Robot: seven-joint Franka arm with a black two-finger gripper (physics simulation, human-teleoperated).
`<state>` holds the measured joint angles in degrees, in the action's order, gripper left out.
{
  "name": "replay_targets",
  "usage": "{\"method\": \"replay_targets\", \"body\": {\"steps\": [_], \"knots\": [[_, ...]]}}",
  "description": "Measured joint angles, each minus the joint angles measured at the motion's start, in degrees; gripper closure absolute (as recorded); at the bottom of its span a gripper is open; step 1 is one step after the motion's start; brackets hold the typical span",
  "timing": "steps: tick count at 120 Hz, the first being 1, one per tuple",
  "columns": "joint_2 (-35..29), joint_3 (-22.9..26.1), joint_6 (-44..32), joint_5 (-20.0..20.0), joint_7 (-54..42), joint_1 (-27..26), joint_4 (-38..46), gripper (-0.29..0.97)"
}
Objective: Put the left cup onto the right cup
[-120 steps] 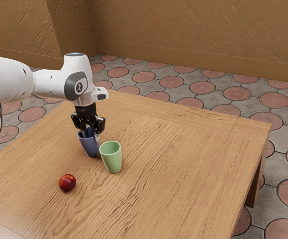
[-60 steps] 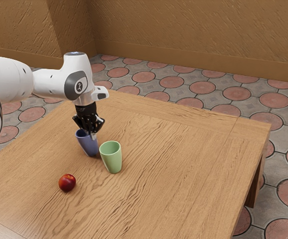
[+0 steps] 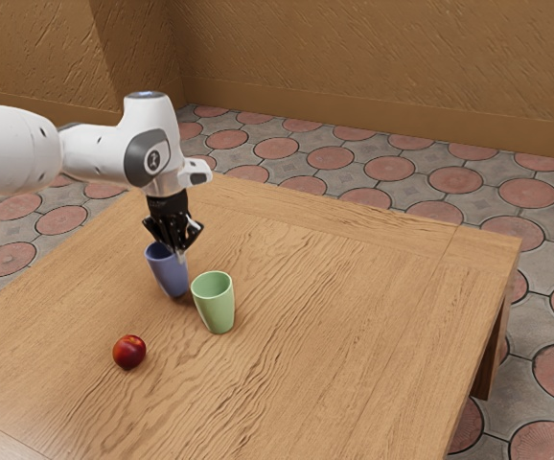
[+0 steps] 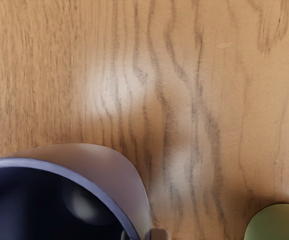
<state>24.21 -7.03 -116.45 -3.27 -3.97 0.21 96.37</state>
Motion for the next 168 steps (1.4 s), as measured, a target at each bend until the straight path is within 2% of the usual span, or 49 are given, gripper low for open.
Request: {"method": "replay_targets", "body": {"steps": [114,168], "knots": [[-9.5,1.16,8.98,5.28,4.9,-6.03,0.33,0.79],[-10.87,2.61,10.99,6.28,7.89,-8.73,0.55,0.79]]}}
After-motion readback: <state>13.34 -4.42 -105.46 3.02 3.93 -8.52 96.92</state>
